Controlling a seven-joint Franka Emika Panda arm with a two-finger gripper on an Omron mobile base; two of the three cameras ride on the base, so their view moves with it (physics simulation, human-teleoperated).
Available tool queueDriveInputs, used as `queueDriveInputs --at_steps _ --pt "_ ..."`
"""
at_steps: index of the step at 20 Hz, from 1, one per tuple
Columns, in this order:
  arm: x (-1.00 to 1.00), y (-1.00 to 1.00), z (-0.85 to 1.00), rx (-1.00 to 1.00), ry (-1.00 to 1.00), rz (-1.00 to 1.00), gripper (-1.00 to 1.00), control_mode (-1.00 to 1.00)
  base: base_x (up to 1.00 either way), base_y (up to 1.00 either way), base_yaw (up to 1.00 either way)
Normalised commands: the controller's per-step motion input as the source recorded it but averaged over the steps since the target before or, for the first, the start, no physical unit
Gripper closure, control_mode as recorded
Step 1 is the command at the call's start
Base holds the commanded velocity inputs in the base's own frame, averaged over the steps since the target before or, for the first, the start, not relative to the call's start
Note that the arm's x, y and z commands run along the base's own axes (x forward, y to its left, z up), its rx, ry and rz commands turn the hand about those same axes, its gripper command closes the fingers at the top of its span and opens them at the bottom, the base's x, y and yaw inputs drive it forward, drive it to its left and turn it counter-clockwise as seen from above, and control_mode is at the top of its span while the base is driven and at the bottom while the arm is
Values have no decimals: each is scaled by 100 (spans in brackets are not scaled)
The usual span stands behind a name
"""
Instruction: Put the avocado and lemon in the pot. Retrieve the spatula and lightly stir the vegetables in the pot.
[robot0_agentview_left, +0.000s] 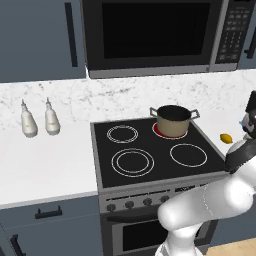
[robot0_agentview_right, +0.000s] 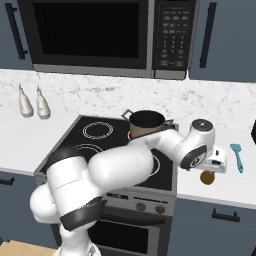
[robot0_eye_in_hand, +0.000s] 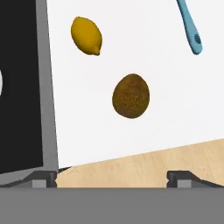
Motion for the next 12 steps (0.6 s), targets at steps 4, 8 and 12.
queueDriveInputs --at_steps 4,8,12 --pt "0 -39 -10 0 0 0 -100 -100 0 0 0" --pt "23 -23 -11 1 0 0 -100 -100 0 0 0" --pt "35 -1 -27 0 0 0 -100 -100 0 0 0"
